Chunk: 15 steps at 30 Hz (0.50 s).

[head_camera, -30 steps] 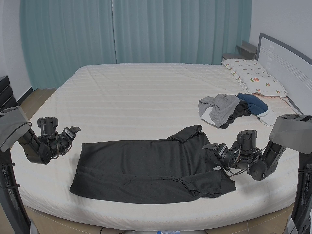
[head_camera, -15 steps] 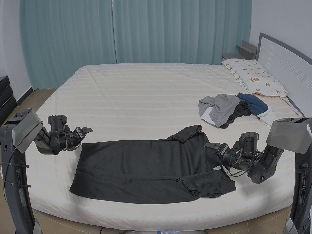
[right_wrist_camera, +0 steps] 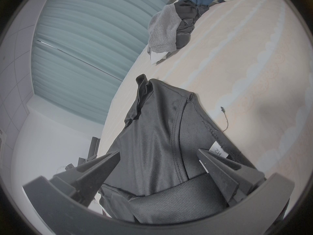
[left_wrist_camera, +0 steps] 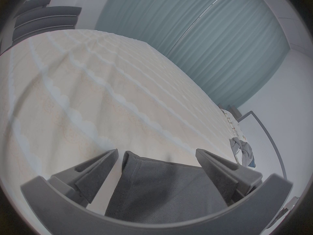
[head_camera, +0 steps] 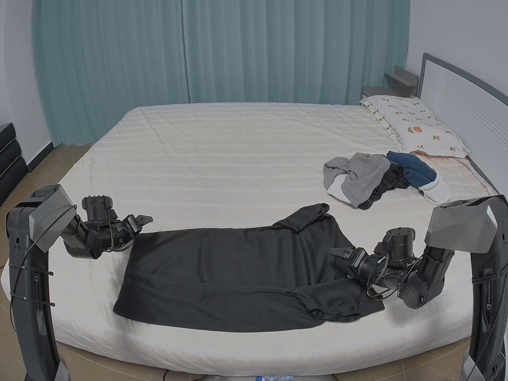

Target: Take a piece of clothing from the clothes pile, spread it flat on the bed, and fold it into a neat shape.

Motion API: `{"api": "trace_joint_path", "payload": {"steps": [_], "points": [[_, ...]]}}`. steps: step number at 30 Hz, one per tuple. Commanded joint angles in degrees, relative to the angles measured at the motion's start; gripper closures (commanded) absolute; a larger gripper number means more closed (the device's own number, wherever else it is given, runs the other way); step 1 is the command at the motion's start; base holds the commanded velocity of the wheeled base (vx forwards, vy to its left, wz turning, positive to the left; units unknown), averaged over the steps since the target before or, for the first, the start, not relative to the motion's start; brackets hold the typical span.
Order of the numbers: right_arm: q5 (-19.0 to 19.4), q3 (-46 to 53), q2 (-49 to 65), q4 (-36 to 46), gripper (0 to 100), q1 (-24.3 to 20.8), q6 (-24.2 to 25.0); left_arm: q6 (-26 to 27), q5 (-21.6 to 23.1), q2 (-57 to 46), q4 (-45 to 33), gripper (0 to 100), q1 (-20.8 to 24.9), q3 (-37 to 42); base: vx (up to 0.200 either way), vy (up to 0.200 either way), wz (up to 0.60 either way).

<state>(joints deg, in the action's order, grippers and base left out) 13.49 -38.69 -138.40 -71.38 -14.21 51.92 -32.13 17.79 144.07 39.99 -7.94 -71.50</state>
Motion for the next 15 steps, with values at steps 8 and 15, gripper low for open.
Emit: {"api": "trace_joint_path", "payload": {"steps": [8, 15], "points": [[0.04, -1.47, -0.56, 0.01, 0, 0.15, 0.11, -0.03, -0.03, -0.02, 0.18, 100, 0.2, 1.1, 0.0, 0.0, 0.0], [-2.77, -5.6, -0.64, 0.27, 0, -0.64, 0.38, -0.65, -2.14, -0.1, 1.06, 100, 0.2, 1.1, 0.0, 0.0, 0.0]]}}
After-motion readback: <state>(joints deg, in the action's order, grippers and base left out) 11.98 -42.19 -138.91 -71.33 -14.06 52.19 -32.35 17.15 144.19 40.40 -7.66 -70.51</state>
